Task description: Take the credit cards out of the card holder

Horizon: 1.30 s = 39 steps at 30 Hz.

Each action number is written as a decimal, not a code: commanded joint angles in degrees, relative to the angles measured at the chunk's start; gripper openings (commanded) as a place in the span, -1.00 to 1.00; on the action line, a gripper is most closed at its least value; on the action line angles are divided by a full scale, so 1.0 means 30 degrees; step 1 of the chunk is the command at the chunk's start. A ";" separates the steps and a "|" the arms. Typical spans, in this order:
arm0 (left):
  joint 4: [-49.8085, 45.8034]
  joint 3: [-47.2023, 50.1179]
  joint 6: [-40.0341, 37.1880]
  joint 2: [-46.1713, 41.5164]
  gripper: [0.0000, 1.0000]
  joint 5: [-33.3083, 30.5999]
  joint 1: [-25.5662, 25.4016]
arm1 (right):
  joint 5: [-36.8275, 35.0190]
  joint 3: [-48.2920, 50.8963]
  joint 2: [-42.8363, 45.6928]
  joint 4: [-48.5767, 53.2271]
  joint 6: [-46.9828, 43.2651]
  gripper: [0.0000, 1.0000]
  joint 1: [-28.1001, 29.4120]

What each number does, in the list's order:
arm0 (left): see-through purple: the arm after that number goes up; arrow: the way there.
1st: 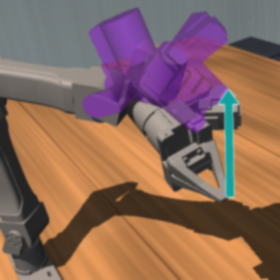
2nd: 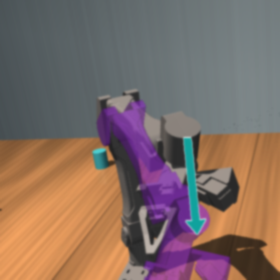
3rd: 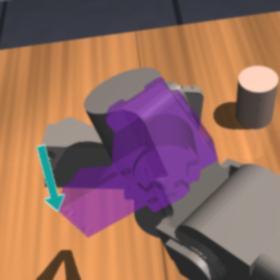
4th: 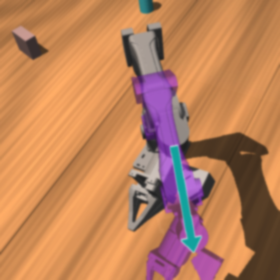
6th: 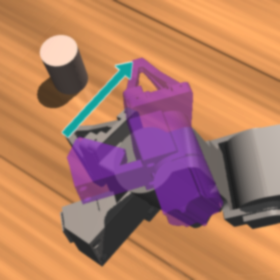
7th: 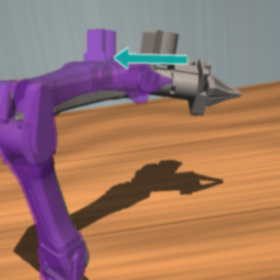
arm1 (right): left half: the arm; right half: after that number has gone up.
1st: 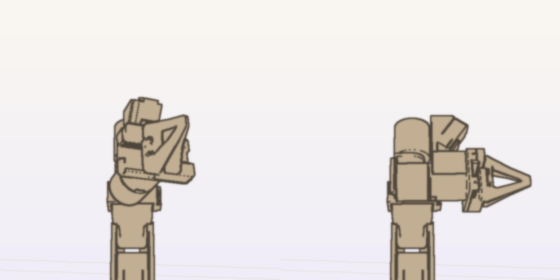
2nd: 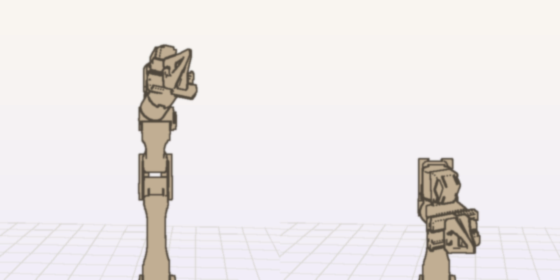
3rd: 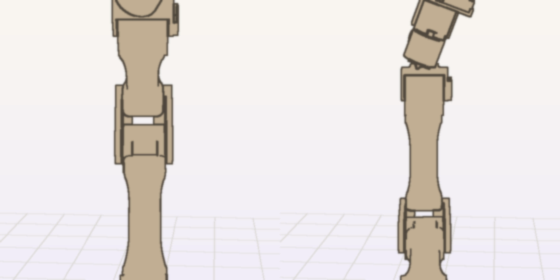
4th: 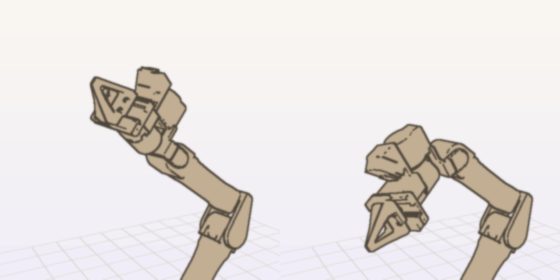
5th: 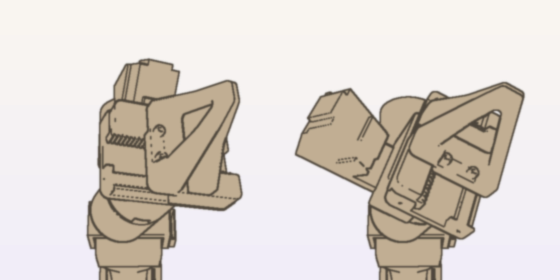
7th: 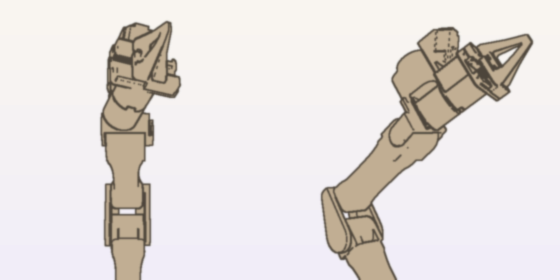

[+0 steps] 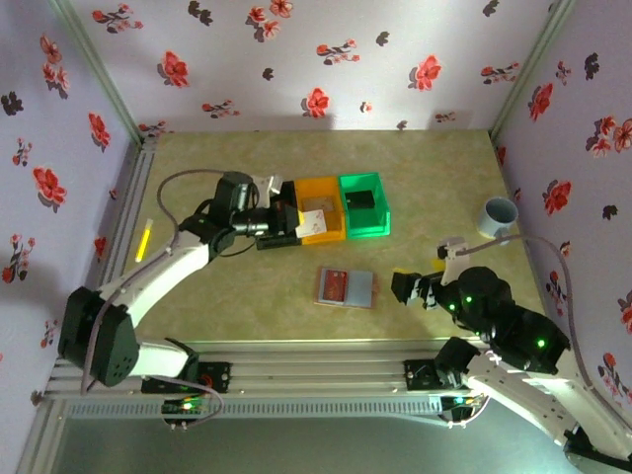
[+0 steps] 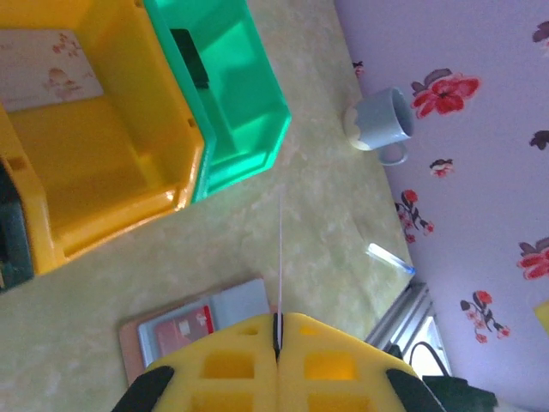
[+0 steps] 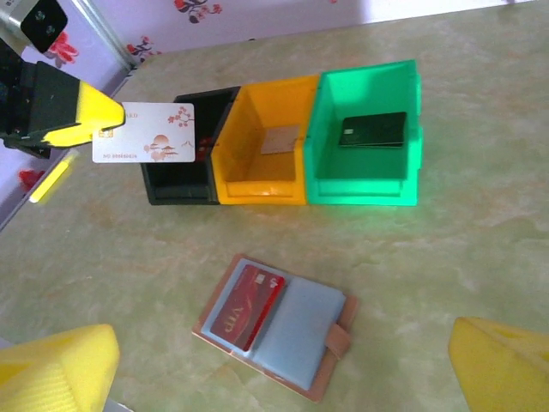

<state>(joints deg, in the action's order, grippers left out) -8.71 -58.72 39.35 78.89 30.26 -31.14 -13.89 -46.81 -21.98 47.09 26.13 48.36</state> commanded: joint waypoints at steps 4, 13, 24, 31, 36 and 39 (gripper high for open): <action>-0.1769 -0.2632 -0.1418 0.2720 -1.00 0.0035 0.0447 | -0.1374 -0.1606 0.0596 0.2252 -0.0620 0.99 -0.0080; -0.2198 -0.5369 -0.1241 0.6463 -1.00 -0.1015 0.0585 | -0.1547 -0.0515 0.1469 0.1418 -0.1269 0.99 -0.0089; -0.1761 -0.7907 -0.0290 1.0034 -1.00 -0.1660 0.0623 | -0.1325 -0.0263 0.1421 0.1311 -0.1287 0.98 -0.0094; -0.2387 -0.9145 0.0064 1.1277 -1.00 -0.2274 0.0627 | -0.1204 -0.0101 0.2077 0.1126 -0.1446 0.98 -0.0093; -0.2947 -0.9880 0.0242 1.1928 -1.00 -0.2570 0.0624 | -0.1011 -0.0072 0.2083 0.1047 -0.1503 0.98 -0.0085; -0.3204 -1.0142 0.0307 1.2218 -1.00 -0.2755 0.0623 | -0.0982 -0.0073 0.2082 0.1041 -0.1503 0.97 -0.0076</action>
<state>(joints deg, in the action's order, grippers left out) -15.94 -87.05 39.27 113.97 23.35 -29.71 -16.73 -47.51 -16.38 51.31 22.68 48.34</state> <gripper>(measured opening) 0.025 0.988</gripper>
